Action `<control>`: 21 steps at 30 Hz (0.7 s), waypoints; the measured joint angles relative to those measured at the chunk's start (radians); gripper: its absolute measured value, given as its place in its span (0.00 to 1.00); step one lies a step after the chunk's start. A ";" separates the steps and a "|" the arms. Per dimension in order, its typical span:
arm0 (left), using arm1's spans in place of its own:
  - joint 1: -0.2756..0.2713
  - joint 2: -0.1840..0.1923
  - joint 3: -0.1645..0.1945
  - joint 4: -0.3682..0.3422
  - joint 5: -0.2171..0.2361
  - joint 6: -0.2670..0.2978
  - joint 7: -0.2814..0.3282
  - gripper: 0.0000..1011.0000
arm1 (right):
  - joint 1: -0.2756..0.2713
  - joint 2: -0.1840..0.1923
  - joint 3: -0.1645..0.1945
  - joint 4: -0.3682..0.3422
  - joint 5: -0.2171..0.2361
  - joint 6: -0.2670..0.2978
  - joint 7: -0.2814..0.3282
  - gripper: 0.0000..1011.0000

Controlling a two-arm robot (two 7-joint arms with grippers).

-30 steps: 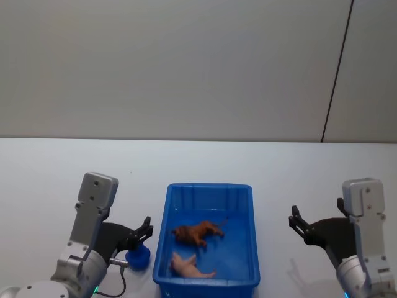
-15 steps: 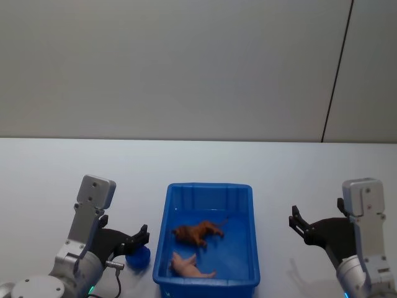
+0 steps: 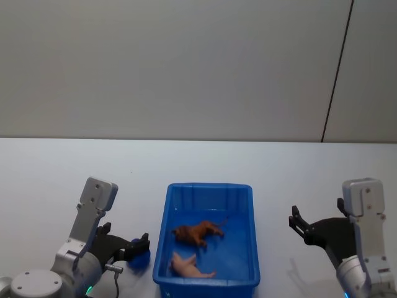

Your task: Pick up the two dolls from the table and place them into the box.

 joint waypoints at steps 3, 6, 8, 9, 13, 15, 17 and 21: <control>-0.004 -0.001 -0.002 0.009 0.003 0.009 -0.015 0.99 | 0.000 0.000 0.000 0.000 0.000 0.000 0.000 0.99; -0.007 -0.001 -0.003 0.016 0.005 0.016 -0.028 0.99 | 0.000 0.000 0.000 0.000 0.000 0.000 0.000 0.99; -0.008 -0.001 -0.003 0.020 0.007 0.019 -0.034 0.99 | 0.000 0.000 0.000 0.000 0.000 0.000 0.000 0.99; -0.009 -0.001 -0.004 0.023 0.008 0.022 -0.041 0.99 | 0.000 0.000 0.000 0.000 0.000 0.000 0.000 0.99; -0.012 -0.002 -0.004 0.032 0.011 0.025 -0.057 0.94 | 0.000 0.000 0.000 0.000 0.000 0.000 0.000 0.99; -0.014 -0.003 -0.004 0.038 0.013 0.027 -0.068 0.88 | 0.000 0.000 0.000 0.000 0.000 0.000 0.000 0.99; -0.015 -0.004 -0.004 0.041 0.013 0.028 -0.074 0.85 | 0.000 0.000 0.000 0.000 0.000 0.000 0.000 0.99; -0.018 -0.007 -0.004 0.053 0.013 0.029 -0.092 0.75 | 0.000 0.000 0.000 0.000 0.000 0.000 0.000 0.99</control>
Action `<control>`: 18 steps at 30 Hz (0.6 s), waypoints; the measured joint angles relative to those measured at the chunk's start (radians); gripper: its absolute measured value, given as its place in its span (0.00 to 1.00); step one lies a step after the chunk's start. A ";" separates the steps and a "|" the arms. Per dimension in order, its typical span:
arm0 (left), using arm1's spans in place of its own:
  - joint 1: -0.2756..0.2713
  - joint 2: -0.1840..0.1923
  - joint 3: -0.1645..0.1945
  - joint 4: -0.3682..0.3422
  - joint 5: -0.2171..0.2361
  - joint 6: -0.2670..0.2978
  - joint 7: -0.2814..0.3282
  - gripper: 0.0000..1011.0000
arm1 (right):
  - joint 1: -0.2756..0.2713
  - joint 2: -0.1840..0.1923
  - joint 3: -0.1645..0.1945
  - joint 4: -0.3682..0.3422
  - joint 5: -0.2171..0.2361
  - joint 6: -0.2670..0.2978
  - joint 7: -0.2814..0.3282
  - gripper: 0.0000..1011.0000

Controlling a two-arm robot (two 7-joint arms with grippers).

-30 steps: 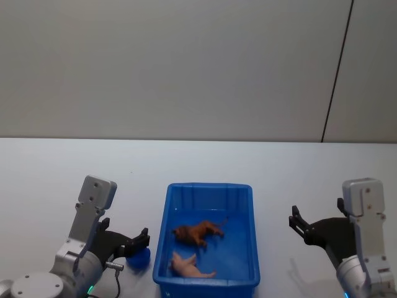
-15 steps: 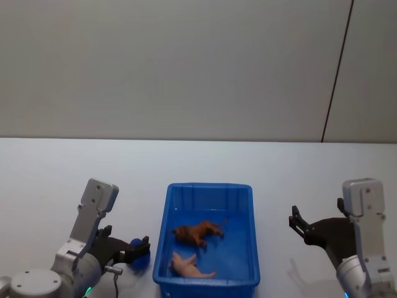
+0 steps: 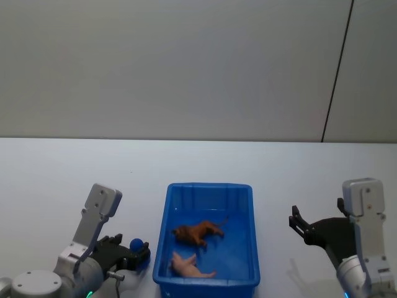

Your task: Pick up the two dolls from the table and place them into the box.

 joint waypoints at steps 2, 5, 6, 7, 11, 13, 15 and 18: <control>-0.001 -0.002 0.001 0.006 0.000 0.000 -0.008 0.66 | 0.000 0.000 0.000 0.000 0.000 0.000 0.000 0.99; -0.003 -0.005 0.002 0.017 -0.002 -0.005 -0.020 0.56 | 0.000 0.000 0.000 0.000 0.000 0.000 0.000 0.99; -0.003 -0.005 0.002 0.017 -0.002 -0.005 -0.020 0.55 | 0.000 0.000 0.000 0.000 0.000 0.000 0.000 0.99; -0.004 -0.006 0.002 0.020 -0.002 -0.008 -0.024 0.50 | 0.000 0.000 0.000 0.000 0.000 0.000 0.000 0.99; -0.004 -0.008 0.003 0.027 -0.002 -0.016 -0.031 0.38 | 0.000 0.000 0.000 0.000 0.000 0.000 0.000 0.99; -0.005 -0.009 0.003 0.029 -0.002 -0.021 -0.032 0.34 | 0.000 0.000 0.000 0.000 0.000 0.000 0.000 0.99; -0.005 -0.010 0.003 0.031 -0.002 -0.024 -0.033 0.33 | 0.000 0.000 0.000 0.000 0.000 0.000 0.000 0.99; -0.004 -0.011 0.003 0.032 0.000 -0.032 -0.034 0.30 | 0.000 0.000 0.000 0.000 0.000 0.000 0.000 0.99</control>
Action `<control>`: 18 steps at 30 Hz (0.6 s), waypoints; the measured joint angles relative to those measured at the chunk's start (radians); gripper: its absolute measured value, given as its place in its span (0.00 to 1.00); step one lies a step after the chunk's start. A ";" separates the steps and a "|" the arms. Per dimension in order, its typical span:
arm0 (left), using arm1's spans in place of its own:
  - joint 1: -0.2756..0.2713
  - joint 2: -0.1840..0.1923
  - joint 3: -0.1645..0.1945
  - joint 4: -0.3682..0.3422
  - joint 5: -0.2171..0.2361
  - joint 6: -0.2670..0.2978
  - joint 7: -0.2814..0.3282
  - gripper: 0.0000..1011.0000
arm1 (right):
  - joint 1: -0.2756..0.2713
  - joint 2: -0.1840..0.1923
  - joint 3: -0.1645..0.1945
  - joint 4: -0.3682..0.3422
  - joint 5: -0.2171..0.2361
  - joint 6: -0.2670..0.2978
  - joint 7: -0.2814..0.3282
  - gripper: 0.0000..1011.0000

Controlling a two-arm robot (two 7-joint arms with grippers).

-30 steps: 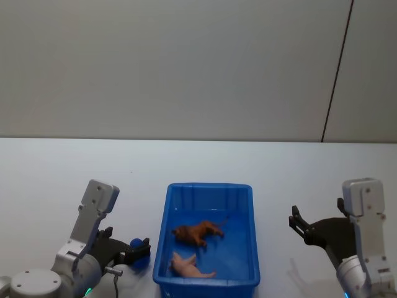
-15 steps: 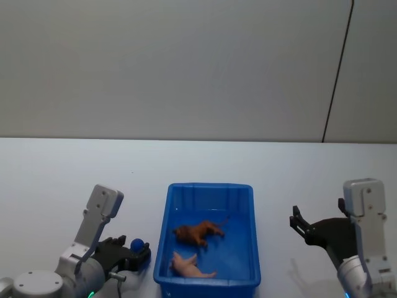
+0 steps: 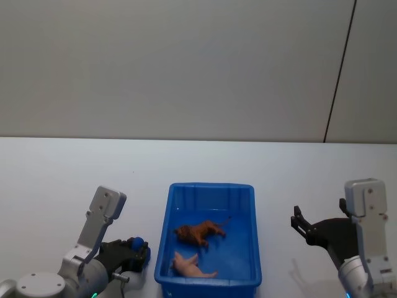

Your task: Pick up the two dolls from the table and place them into the box.

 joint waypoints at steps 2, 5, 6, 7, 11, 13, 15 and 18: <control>0.001 0.000 0.000 0.000 0.002 -0.005 0.000 0.28 | 0.000 0.000 0.000 0.000 0.000 0.000 0.000 0.99; 0.004 0.001 0.000 -0.005 0.006 -0.011 0.002 0.26 | 0.000 0.000 0.000 0.000 0.000 0.000 0.000 0.99; 0.005 0.001 -0.001 -0.007 0.007 -0.013 0.002 0.26 | 0.000 0.000 0.000 0.000 0.000 0.000 0.000 0.99; 0.007 0.002 -0.001 -0.013 0.009 -0.016 0.004 0.25 | 0.000 0.000 0.000 0.000 0.000 0.000 0.000 0.99; 0.011 0.006 -0.003 -0.027 0.014 -0.024 0.009 0.23 | 0.000 0.000 0.000 0.000 0.000 0.000 0.000 0.99; 0.014 0.009 -0.006 -0.041 0.019 -0.030 0.011 0.22 | 0.000 0.000 0.000 0.000 0.000 0.000 0.000 0.99; 0.016 0.012 -0.008 -0.052 0.024 -0.036 0.013 0.21 | 0.000 0.000 0.000 0.000 0.000 0.000 0.000 0.99; 0.019 0.017 -0.010 -0.070 0.032 -0.046 0.014 0.19 | 0.000 0.000 0.000 0.000 0.000 0.000 0.000 0.99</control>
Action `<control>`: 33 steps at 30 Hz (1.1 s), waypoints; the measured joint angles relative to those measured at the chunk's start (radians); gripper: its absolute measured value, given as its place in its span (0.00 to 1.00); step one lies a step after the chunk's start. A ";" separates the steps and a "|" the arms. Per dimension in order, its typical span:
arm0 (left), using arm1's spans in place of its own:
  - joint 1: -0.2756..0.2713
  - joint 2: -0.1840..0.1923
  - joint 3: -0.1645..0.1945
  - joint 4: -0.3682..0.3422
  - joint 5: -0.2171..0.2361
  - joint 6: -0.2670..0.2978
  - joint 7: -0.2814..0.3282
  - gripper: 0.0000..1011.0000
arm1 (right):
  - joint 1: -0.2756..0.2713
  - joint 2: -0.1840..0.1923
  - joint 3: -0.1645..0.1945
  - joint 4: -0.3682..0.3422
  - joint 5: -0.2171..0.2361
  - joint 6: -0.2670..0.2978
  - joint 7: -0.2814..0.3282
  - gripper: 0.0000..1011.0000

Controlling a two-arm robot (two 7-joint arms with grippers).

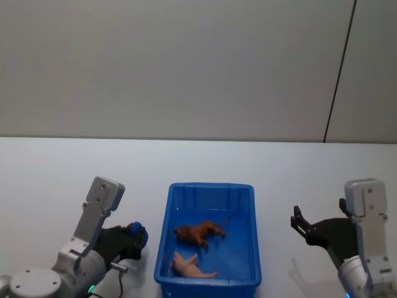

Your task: Pick up the two dolls from the table and place them into the box.

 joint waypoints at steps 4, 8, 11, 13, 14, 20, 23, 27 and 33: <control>0.002 0.004 -0.003 -0.022 0.010 -0.015 -0.002 0.17 | 0.000 0.000 0.000 0.000 0.000 0.000 0.000 0.99; 0.002 0.007 -0.004 -0.041 0.022 -0.037 -0.019 0.15 | 0.000 0.000 0.000 0.000 0.000 0.000 0.000 0.99; -0.001 0.008 -0.005 -0.052 0.031 -0.055 -0.041 0.13 | 0.000 0.000 0.000 0.000 0.000 0.000 0.000 0.99; -0.006 0.008 -0.005 -0.057 0.036 -0.071 -0.060 0.12 | 0.000 0.000 0.000 0.000 0.000 0.000 0.000 0.99; -0.007 0.007 -0.005 -0.057 0.038 -0.076 -0.067 0.11 | 0.000 0.000 0.000 0.000 0.000 0.000 0.000 0.99; -0.024 0.000 -0.002 -0.061 0.048 -0.125 -0.131 0.08 | 0.000 0.000 0.000 0.000 0.000 0.000 0.000 0.99; -0.032 -0.005 0.000 -0.058 0.049 -0.148 -0.164 0.06 | 0.000 0.000 0.000 0.000 0.000 0.000 0.000 0.99; -0.049 -0.016 0.005 -0.045 0.050 -0.187 -0.224 0.06 | 0.000 0.000 0.000 0.000 0.000 0.000 0.000 0.99; -0.071 -0.032 0.012 -0.021 0.042 -0.229 -0.293 0.06 | 0.000 0.000 0.000 0.000 0.000 0.000 0.000 0.99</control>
